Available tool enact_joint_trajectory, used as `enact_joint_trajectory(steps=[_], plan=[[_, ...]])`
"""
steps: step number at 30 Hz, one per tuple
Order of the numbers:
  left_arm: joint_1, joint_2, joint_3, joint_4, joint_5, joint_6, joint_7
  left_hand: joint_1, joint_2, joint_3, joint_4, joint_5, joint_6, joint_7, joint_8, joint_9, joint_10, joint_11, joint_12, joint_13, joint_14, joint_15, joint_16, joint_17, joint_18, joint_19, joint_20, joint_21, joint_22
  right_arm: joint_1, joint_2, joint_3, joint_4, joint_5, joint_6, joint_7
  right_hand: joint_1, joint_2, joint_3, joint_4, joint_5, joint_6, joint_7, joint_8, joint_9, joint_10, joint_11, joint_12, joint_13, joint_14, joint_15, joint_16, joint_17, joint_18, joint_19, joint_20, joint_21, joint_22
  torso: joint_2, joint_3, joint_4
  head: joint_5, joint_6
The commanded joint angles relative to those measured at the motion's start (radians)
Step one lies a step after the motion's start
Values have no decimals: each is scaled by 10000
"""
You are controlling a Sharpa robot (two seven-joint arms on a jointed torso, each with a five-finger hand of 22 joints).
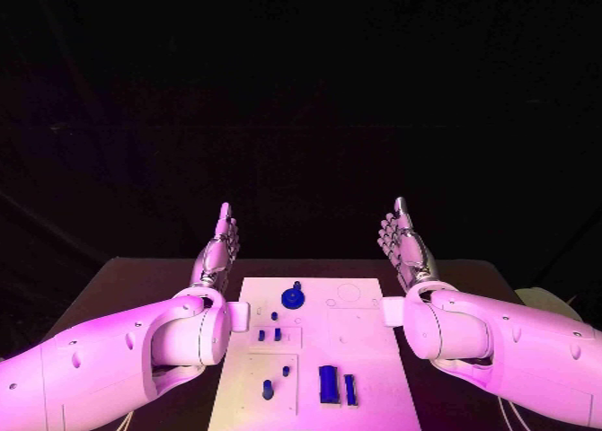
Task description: Assemble the parts on the task board
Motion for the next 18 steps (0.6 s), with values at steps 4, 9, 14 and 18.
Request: enact_joint_trajectory(steps=[4, 9, 14, 18], plan=[[-4, 8, 11, 27, -123, -51, 184, -632, -20, -56, 2, -50, -1046, 3, -68, -16, -1092, 5, -58, -13, -1021, -1, -37, -13, -73, -817, -2, -36, -11, -4, 1, 7, 15, -34, -2, 169, -1582, 17, -3, -41, -52, -1037, -19, -33, -11, -1187, -9, -60, -14, -1170, -6, -64, -12, -205, -1007, 4, -50, -256, -1, 0, 0, 0, -1], [-4, 8, 11, 27, -123, -51, 184, -1589, -20, -56, 2, -50, -1046, 3, -68, -16, -1092, 5, -58, -13, -1021, -1, -37, -13, -73, -817, -2, -36, -11, -4, 1, 7, 15, -34, -2, 169, -1582, 17, -3, -41, -52, -1037, -19, -33, -11, -1187, -9, -60, -14, -1170, -6, -64, -12, -205, -1007, 4, -50, -256, -1, 0, 0, 0, -1], [-4, 8, 11, 27, -123, -51, 184, -1589, -20, -56, 2, -50, -1046, 3, -68, -16, -1092, 5, -58, -13, -1021, -1, -37, -13, -73, -817, -2, -36, -11, -4, 1, 7, 15, -34, -2, 169, -1582, 17, -3, -41, -52, -1037, -19, -33, -11, -1187, -9, -60, -14, -1170, -6, -64, -12, -205, -1007, 4, -50, -256, -1, 0, 0, 0, -1], [-4, 8, 11, 27, -123, -51, 184, -1589, -20, -56, 2, -50, -1046, 3, -68, -16, -1092, 5, -58, -13, -1021, -1, -37, -13, -73, -817, -2, -36, -11, -4, 1, 7, 15, -34, -2, 169, -1582, 17, -3, -41, -52, -1037, -19, -33, -11, -1187, -9, -60, -14, -1170, -6, -64, -12, -205, -1007, 4, -50, -256, -1, 0, 0, 0, -1]])
